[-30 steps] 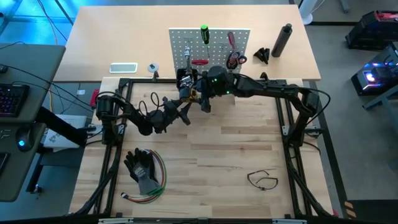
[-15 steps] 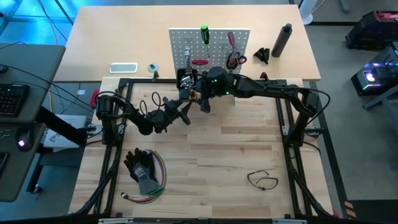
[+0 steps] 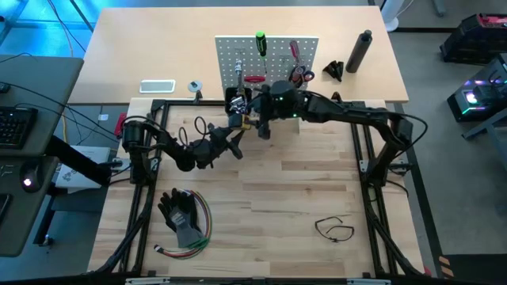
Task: Hang tools onto peg board
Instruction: Hang the yellow tape measure on the black bin on the white peg board, then hang the black safety goggles on the white peg board
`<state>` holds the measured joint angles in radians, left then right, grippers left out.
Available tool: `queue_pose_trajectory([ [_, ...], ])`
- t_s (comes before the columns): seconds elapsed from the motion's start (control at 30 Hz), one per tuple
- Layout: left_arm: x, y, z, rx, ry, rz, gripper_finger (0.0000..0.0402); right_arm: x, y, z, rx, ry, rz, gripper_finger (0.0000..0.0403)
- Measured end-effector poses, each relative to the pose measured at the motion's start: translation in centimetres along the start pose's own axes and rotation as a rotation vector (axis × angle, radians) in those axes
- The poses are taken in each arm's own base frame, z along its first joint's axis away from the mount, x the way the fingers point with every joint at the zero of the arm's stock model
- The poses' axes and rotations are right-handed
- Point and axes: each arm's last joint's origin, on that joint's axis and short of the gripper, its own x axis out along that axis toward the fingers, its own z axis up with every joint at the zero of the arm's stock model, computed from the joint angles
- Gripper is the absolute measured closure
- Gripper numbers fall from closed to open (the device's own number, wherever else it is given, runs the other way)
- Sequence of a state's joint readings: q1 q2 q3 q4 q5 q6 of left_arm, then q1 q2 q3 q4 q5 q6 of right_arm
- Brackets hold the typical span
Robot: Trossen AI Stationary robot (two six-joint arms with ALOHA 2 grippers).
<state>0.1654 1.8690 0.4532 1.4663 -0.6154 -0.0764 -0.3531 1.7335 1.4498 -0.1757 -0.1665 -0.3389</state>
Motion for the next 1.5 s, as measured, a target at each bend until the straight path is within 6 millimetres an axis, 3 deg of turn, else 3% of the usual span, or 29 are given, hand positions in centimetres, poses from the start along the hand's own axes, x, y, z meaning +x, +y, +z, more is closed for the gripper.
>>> queue_pose_trajectory([
  [0.43, 0.0, 0.0, -0.4, 0.011, 0.039, 0.005, 0.0236, -0.9, 0.0, 0.2, 0.006, 0.024, -0.011, 0.0136],
  [0.8, -0.4, -0.6, -0.9, 0.012, 0.084, -0.035, 0.0236, -6.2, 0.9, 1.6, 0.004, 0.094, 0.0, 0.0137],
  [1.17, -3.2, -4.2, -2.0, 0.03, 0.195, -0.396, 0.0236, -11.8, 6.2, -0.5, 0.105, 0.547, 0.207, 0.0137],
  [1.3, -4.5, -5.5, -2.6, 0.055, 0.255, -0.504, 0.0236, -13.1, 9.4, -1.4, 0.151, 0.743, 0.307, 0.0137],
  [1.5, -6.0, -6.7, -2.9, 0.072, 0.281, -0.583, 0.0236, -13.6, 15.4, -4.2, 0.161, 0.936, 0.429, 0.0137],
])
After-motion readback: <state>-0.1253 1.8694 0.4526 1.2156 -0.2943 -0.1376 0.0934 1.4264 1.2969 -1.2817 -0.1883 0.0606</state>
